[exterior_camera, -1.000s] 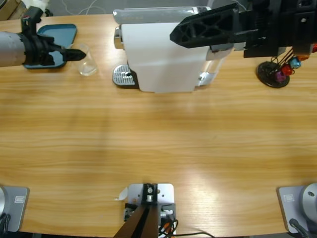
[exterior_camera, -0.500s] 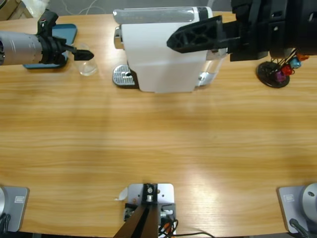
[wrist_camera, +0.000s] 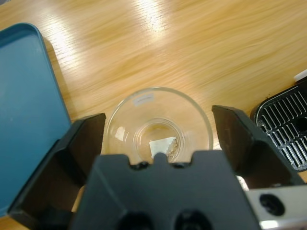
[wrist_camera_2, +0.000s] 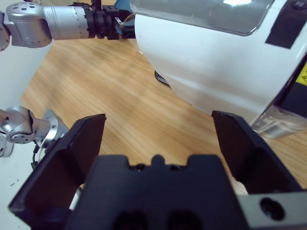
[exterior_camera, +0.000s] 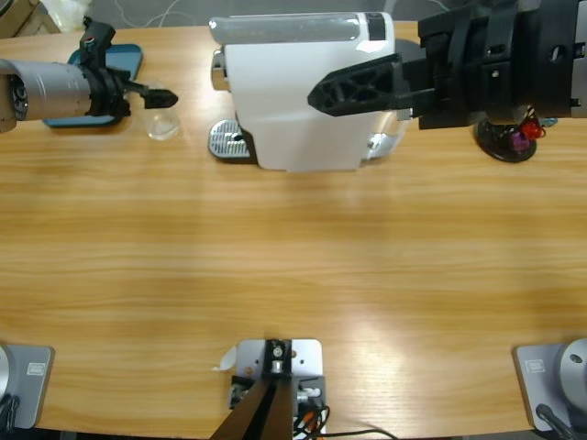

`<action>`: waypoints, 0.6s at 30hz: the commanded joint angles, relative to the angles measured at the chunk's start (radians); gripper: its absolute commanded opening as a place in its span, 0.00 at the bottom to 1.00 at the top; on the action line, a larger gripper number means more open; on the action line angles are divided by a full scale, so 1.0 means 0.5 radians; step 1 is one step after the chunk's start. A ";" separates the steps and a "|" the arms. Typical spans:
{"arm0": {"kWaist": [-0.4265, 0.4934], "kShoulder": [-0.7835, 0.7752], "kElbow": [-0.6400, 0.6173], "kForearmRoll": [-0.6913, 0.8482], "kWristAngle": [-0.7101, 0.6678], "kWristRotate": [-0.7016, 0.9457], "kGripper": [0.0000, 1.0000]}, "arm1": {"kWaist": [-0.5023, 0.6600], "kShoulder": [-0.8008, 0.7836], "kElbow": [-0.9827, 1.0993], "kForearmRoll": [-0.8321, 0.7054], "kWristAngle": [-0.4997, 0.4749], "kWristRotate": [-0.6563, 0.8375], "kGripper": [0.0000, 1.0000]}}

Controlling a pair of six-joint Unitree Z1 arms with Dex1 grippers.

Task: Pour coffee

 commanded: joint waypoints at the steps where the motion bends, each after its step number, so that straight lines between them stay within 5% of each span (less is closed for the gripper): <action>1: 0.025 0.101 0.071 -0.034 -0.002 -0.013 0.75 | -0.030 0.093 0.057 -0.028 0.029 0.034 1.00; 4: 0.025 0.101 0.077 -0.031 0.000 -0.011 0.61 | -0.030 0.090 0.062 -0.028 0.029 0.038 1.00; 12: 0.025 -0.005 0.123 0.227 -0.052 0.184 0.61 | -0.030 0.100 0.083 -0.089 0.003 0.068 1.00; 18: 0.087 -0.254 0.108 0.287 -0.388 0.448 0.52 | -0.030 0.121 0.123 -0.168 0.000 0.098 1.00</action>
